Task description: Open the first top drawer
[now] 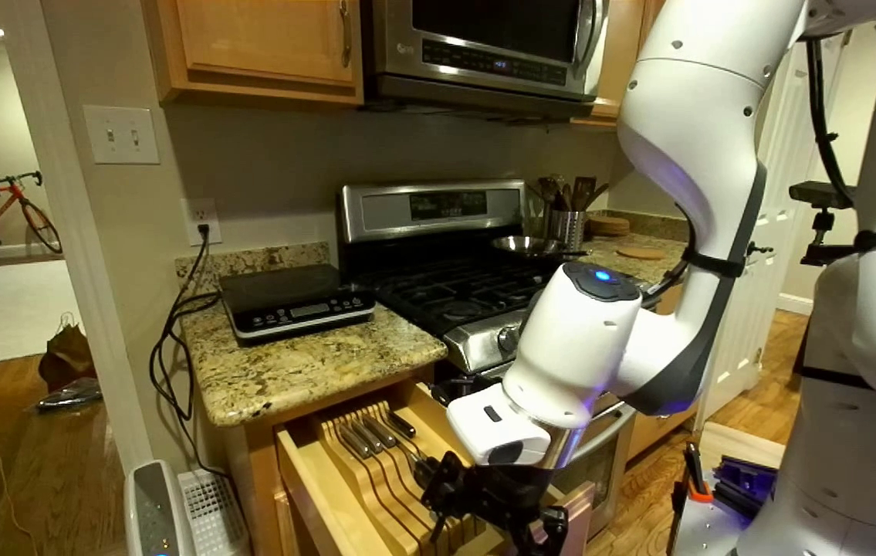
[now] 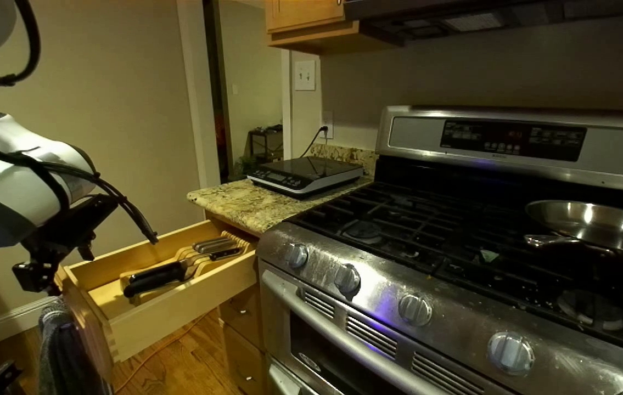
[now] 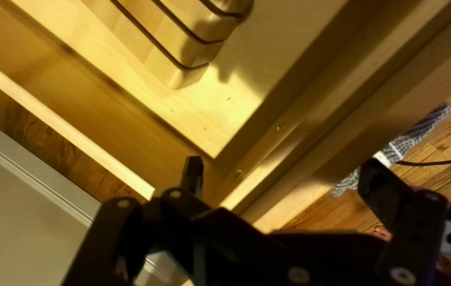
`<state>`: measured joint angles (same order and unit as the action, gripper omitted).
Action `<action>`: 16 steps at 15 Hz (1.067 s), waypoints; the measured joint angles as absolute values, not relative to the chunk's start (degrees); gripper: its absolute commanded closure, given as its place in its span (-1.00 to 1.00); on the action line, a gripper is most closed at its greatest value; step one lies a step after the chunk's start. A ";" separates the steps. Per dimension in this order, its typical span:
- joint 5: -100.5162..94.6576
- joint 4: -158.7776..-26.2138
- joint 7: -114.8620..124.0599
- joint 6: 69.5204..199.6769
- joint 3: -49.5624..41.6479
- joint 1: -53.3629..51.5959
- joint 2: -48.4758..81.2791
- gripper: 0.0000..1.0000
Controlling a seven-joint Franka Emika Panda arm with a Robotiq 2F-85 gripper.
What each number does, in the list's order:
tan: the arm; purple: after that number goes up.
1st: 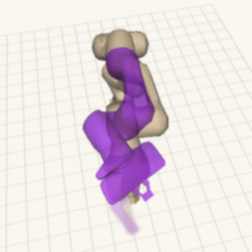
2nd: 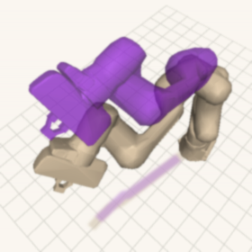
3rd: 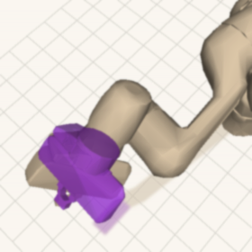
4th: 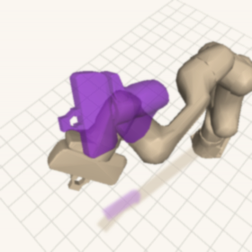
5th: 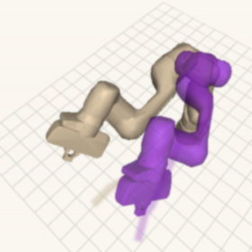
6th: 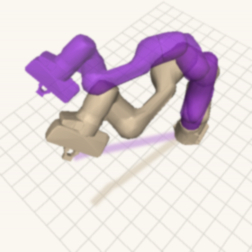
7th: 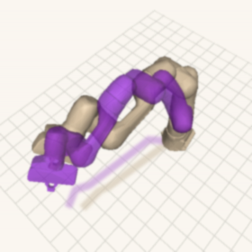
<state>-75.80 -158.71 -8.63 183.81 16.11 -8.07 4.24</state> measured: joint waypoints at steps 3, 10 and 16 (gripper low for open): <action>-72.49 -158.72 -8.77 182.37 15.38 -8.24 4.25 -1.00; -57.69 -158.61 -17.44 177.68 17.29 -8.03 4.30 -1.00; -57.73 -158.53 -17.42 177.70 17.28 -8.07 4.74 -1.00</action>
